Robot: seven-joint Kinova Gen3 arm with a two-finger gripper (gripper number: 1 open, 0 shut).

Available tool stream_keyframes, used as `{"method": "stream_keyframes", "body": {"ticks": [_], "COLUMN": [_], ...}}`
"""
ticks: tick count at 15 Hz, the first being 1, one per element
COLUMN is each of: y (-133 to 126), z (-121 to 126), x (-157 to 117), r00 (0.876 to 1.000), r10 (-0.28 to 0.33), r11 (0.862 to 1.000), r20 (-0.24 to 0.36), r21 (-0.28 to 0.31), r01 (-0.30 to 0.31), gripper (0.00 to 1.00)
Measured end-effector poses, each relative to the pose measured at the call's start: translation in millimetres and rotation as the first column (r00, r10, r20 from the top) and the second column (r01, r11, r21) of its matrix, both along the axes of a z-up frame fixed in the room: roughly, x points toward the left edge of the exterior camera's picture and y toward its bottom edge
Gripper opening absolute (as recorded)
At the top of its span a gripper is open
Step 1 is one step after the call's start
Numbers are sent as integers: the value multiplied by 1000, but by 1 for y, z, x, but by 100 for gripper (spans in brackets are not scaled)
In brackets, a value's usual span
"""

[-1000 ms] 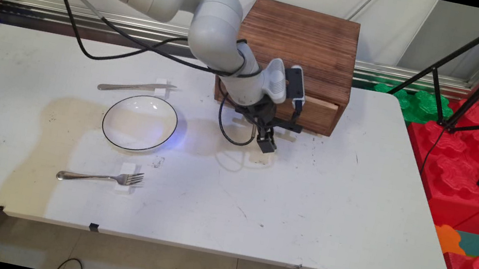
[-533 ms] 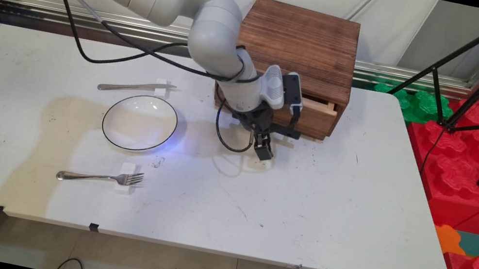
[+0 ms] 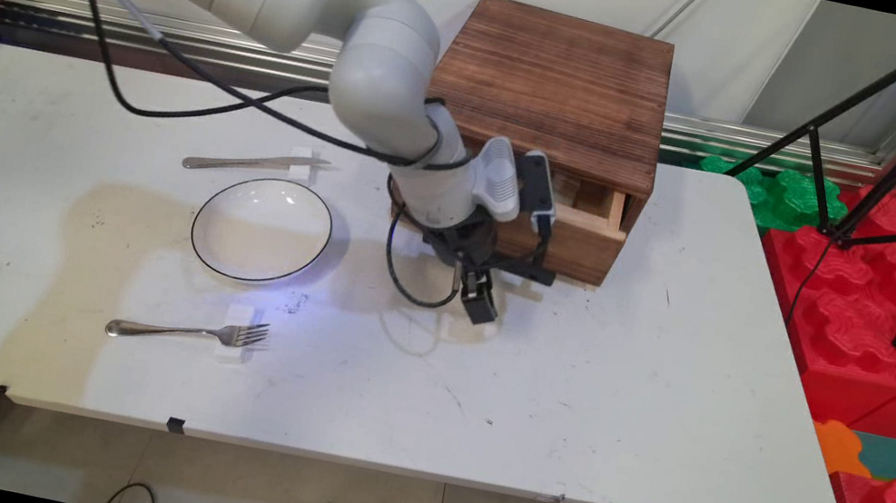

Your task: Open the drawer

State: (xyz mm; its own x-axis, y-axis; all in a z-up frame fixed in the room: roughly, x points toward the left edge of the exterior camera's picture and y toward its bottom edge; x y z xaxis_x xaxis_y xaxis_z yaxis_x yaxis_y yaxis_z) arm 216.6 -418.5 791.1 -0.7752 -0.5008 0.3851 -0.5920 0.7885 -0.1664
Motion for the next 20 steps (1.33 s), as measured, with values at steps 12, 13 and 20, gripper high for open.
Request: {"method": "stream_keyframes", "body": {"ticks": [12,13,20], "y": [77,81,123], "z": [18,19,31], "x": [-4,-5,-10], "r00": [1000,1000,999], "r10": [-10,-12,-29], "r11": [998,998,994], "r20": [-7,-8,-18], "r21": [60,62,102], "r01": [10,13,30], "gripper": [100,100,0]}}
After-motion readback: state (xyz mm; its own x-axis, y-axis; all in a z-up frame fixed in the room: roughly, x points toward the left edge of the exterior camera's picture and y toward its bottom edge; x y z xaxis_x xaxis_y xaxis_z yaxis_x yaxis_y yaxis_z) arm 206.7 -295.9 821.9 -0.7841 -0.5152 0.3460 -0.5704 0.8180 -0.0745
